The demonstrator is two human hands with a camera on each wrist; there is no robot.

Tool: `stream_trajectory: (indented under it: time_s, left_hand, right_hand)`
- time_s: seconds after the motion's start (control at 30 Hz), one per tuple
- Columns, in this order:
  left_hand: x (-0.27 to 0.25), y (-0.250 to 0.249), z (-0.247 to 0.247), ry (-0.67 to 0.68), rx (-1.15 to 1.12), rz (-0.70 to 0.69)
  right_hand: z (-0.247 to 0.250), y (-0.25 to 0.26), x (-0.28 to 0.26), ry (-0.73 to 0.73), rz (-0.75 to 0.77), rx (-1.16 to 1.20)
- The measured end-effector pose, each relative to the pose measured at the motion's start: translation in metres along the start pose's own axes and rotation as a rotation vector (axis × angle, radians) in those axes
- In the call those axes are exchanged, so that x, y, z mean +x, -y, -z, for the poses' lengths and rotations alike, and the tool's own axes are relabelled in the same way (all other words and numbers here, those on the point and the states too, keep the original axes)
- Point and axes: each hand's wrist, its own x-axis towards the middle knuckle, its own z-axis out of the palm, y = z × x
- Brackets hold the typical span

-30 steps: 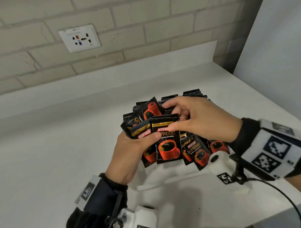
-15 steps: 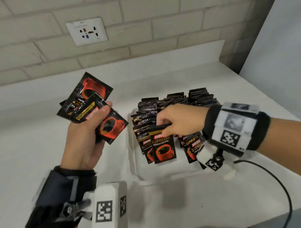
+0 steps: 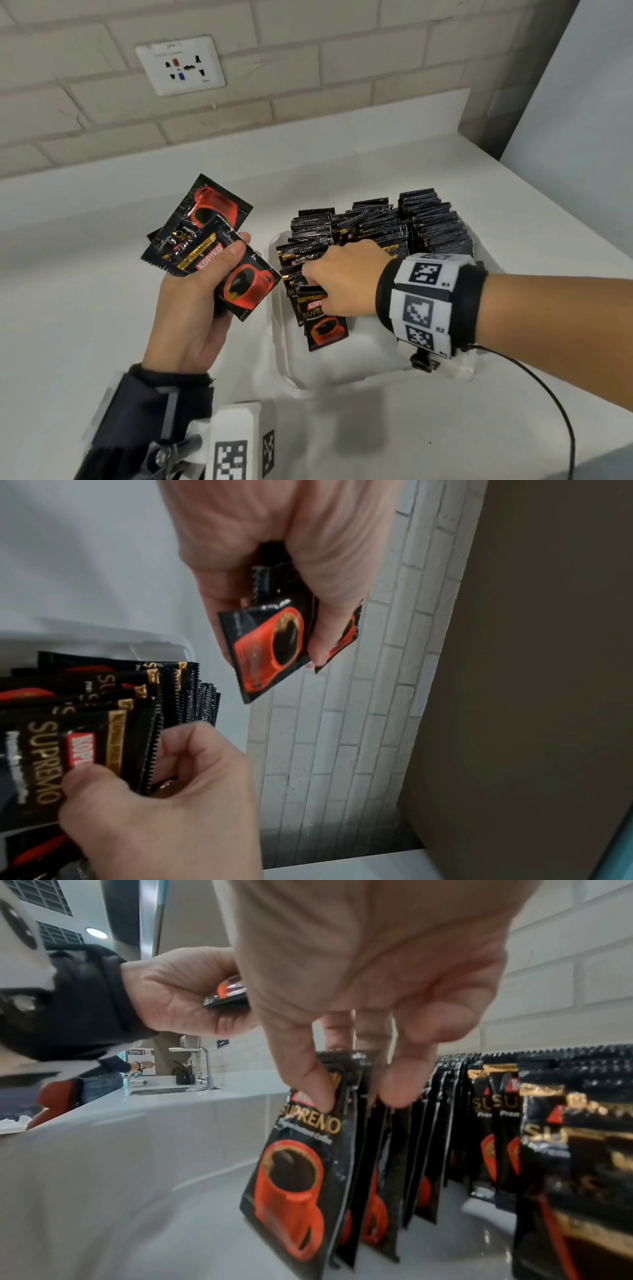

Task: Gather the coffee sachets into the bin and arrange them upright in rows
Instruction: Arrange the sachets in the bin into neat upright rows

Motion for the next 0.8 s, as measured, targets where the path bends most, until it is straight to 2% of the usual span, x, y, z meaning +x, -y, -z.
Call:
stream_trajectory:
  time_s: [0.43,0.6,0.7,0.73,0.8]
  left_hand:
    - [-0.005,0.014,-0.008,0.163,0.049,0.131]
    - [-0.009,0.019,-0.018,0.278,0.104,0.193]
    - [-0.014,0.022,-0.028,0.387,0.191,0.212]
    - [-0.017,0.024,-0.032,0.424,0.231,0.208]
    - [-0.022,0.026,-0.041,0.48,0.286,0.205]
  right_hand:
    - [0.012,-0.014,-0.008,-0.09,-0.056,0.013]
    - [0.03,-0.036,-0.027,-0.283,-0.141,0.249]
    - [0.038,-0.042,-0.042,-0.461,-0.06,0.486]
    - [0.039,-0.042,-0.046,-0.468,-0.018,0.528]
    - [0.038,-0.042,-0.05,-0.383,0.024,0.567]
